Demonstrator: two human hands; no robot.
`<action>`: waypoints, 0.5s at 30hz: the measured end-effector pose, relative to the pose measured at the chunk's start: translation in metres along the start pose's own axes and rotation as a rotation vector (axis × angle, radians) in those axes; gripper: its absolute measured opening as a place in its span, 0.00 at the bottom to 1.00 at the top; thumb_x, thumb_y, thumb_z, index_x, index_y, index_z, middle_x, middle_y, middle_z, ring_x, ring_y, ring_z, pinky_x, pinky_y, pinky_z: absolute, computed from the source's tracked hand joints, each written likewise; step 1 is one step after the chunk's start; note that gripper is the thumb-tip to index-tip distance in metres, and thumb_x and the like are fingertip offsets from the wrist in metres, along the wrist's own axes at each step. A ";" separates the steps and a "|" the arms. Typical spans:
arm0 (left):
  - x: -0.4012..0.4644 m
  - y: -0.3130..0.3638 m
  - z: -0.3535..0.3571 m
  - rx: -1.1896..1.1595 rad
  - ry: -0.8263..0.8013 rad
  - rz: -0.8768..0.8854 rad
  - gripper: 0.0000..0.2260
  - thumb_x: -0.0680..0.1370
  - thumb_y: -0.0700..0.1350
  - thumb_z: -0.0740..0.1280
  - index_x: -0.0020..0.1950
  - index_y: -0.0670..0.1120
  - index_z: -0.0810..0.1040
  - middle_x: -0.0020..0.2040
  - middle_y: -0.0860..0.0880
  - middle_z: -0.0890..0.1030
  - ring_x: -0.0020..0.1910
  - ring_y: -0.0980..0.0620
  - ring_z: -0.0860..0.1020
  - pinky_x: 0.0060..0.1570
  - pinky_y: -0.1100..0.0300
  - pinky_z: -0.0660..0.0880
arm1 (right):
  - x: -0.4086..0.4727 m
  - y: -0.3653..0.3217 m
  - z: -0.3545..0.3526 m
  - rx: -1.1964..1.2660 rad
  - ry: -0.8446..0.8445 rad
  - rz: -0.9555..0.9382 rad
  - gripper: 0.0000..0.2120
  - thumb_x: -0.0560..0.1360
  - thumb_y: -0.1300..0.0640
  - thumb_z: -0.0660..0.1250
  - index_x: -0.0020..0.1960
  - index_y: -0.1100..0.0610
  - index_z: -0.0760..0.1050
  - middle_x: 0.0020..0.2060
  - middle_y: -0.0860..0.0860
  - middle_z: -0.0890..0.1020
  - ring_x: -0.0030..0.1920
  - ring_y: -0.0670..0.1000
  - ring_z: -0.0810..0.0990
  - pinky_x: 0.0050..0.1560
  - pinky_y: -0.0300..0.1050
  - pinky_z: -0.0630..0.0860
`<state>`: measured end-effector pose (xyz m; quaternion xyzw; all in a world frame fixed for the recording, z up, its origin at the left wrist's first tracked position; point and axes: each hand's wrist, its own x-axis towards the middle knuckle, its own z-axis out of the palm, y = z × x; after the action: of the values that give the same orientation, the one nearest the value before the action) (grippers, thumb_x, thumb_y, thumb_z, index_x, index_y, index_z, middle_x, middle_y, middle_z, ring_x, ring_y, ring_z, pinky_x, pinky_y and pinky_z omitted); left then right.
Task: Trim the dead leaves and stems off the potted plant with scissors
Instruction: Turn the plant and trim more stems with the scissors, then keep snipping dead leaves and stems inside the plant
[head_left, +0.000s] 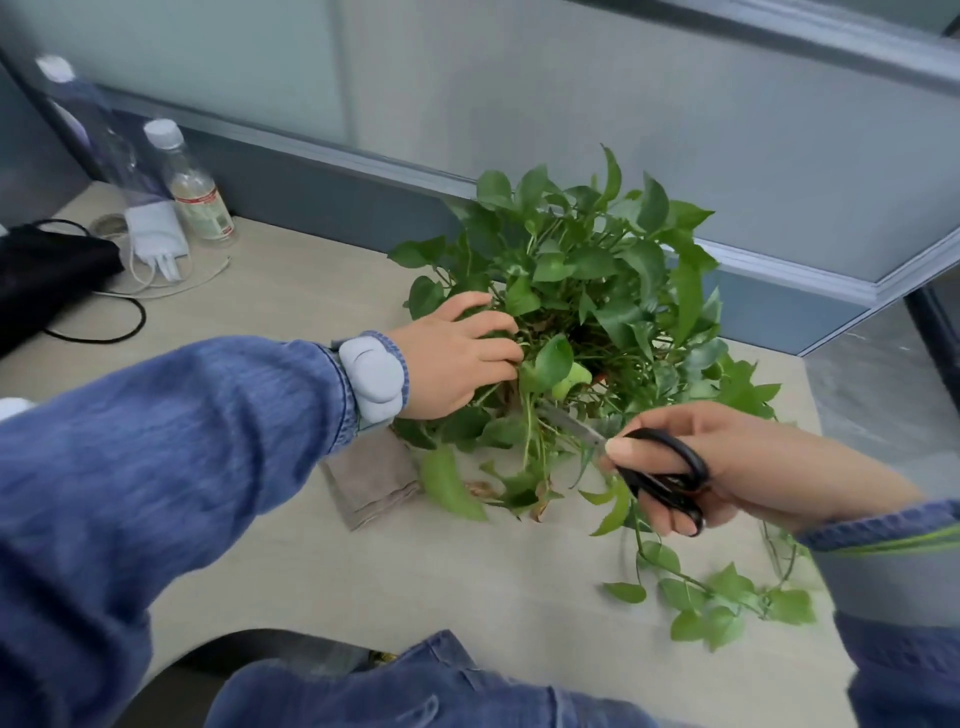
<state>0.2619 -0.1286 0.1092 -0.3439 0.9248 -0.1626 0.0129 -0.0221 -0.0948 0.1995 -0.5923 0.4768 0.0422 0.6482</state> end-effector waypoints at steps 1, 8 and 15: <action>0.001 -0.001 0.000 -0.023 0.004 -0.012 0.22 0.73 0.45 0.51 0.63 0.53 0.76 0.65 0.54 0.75 0.69 0.45 0.67 0.72 0.43 0.54 | 0.007 -0.003 0.005 -0.023 -0.009 0.017 0.29 0.69 0.37 0.74 0.48 0.63 0.75 0.33 0.60 0.82 0.27 0.52 0.74 0.22 0.36 0.64; 0.012 -0.003 0.003 -0.182 -0.005 -0.096 0.19 0.75 0.45 0.58 0.66 0.54 0.74 0.66 0.53 0.72 0.65 0.47 0.68 0.64 0.49 0.61 | 0.060 -0.021 0.029 -0.138 0.097 0.198 0.24 0.75 0.40 0.69 0.46 0.63 0.75 0.33 0.59 0.83 0.32 0.57 0.70 0.25 0.41 0.61; 0.018 0.018 0.013 -0.422 0.063 -0.373 0.17 0.76 0.62 0.57 0.53 0.54 0.78 0.59 0.52 0.71 0.59 0.49 0.68 0.57 0.51 0.62 | 0.052 -0.031 0.004 -0.069 0.142 0.208 0.23 0.72 0.41 0.71 0.46 0.63 0.75 0.30 0.58 0.80 0.22 0.50 0.71 0.20 0.35 0.64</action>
<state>0.2385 -0.1307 0.0931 -0.4978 0.8589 0.0234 -0.1178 0.0274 -0.1277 0.1869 -0.5630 0.5784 0.0836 0.5844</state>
